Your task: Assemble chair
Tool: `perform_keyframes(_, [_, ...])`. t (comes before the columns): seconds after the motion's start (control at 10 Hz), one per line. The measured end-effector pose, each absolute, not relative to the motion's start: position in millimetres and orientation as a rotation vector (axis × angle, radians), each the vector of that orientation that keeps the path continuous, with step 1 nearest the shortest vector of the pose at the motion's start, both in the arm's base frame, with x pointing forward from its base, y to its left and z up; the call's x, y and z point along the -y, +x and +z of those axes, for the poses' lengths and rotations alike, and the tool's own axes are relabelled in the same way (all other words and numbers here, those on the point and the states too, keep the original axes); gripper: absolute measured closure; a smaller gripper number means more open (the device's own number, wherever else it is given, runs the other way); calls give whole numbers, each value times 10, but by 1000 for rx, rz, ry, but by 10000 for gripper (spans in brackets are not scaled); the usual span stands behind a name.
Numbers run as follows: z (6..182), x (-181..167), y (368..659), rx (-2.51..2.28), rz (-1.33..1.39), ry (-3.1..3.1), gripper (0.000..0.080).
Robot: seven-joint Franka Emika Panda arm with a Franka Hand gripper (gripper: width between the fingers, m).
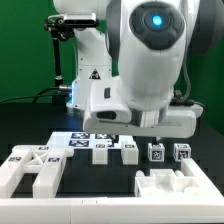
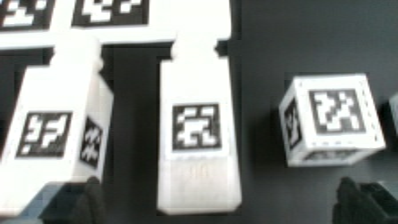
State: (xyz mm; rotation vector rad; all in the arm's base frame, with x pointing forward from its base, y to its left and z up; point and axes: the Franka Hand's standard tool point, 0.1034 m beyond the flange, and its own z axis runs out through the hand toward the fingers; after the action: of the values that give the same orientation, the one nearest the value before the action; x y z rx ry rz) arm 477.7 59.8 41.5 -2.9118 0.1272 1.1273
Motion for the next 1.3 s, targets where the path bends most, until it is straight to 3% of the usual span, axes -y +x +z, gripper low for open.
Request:
perform_keyframes(0.3, [372, -578, 4750, -124, 1241, -2867, 150])
perform_keyframes(0.6, [150, -616, 4636, -128, 1313, -2848, 150])
perform_keyframes(0.9, [56, -631, 4574, -119, 1341, -2840, 150])
perform_keyframes(1.1, [54, -623, 4578, -121, 1339, -2840, 419])
perform_keyframes(1.2, [54, -623, 4576, -121, 1340, -2840, 419])
perform_keyframes(1.3, [54, -623, 4576, -121, 1340, -2840, 514])
